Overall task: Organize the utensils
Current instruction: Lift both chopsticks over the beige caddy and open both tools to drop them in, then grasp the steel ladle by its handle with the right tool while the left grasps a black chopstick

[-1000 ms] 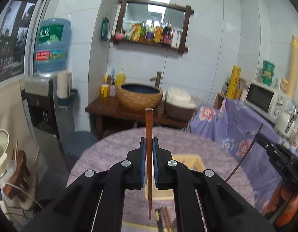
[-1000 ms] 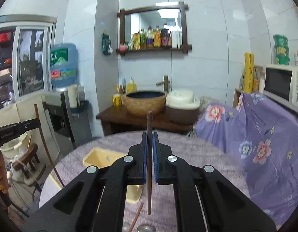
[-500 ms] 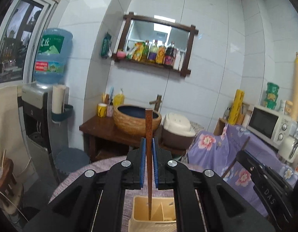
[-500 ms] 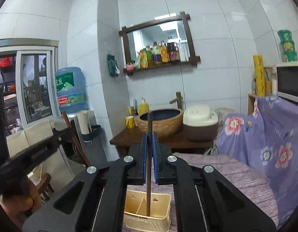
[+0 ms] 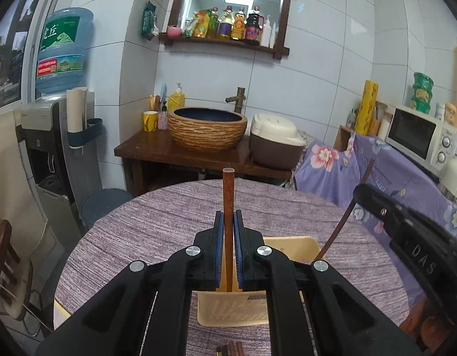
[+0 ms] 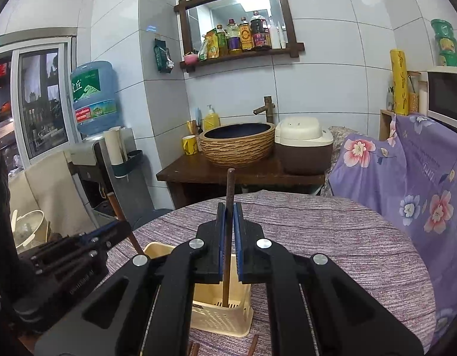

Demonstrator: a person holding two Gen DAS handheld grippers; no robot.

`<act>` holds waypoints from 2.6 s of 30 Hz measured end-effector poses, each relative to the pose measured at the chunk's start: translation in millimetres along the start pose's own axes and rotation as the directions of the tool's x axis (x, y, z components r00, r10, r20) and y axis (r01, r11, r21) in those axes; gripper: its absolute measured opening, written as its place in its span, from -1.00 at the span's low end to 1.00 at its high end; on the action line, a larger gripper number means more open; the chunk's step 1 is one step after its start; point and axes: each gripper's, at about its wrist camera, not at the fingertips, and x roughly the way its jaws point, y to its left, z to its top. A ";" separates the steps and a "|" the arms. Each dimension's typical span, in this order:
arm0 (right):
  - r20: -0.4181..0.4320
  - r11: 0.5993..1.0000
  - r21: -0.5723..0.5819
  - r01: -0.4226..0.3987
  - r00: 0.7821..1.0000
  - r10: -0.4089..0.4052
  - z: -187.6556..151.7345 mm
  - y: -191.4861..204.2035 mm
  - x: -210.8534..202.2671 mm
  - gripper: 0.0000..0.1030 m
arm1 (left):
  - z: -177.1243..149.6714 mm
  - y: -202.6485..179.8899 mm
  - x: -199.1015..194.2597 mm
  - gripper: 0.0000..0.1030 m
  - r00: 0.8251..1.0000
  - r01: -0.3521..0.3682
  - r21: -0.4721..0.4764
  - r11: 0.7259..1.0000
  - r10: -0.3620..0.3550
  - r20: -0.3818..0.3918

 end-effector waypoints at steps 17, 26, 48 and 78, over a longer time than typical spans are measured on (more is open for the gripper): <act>-0.084 0.990 -0.030 0.141 0.986 -0.143 -42.8 -8.4 -41.9 0.42 | -45.4 13.0 -47.0 0.43 0.995 -0.101 0.019 0.995 0.101 0.015; -0.357 0.975 -0.060 0.213 0.908 -0.220 -142.1 -25.5 -43.6 0.27 | -122.3 40.2 -32.1 0.31 0.965 -0.149 0.000 0.989 0.145 -0.220; -0.526 0.984 0.002 0.176 0.838 -0.149 -223.4 -34.6 -48.1 -0.78 | -199.4 15.6 -32.6 -0.24 0.918 -0.037 0.031 0.999 0.046 -0.394; -0.540 0.980 -0.083 0.182 0.818 -0.197 -211.4 -56.4 -42.0 0.33 | -180.9 22.6 17.0 -0.31 0.867 -0.018 0.096 0.995 0.063 -0.495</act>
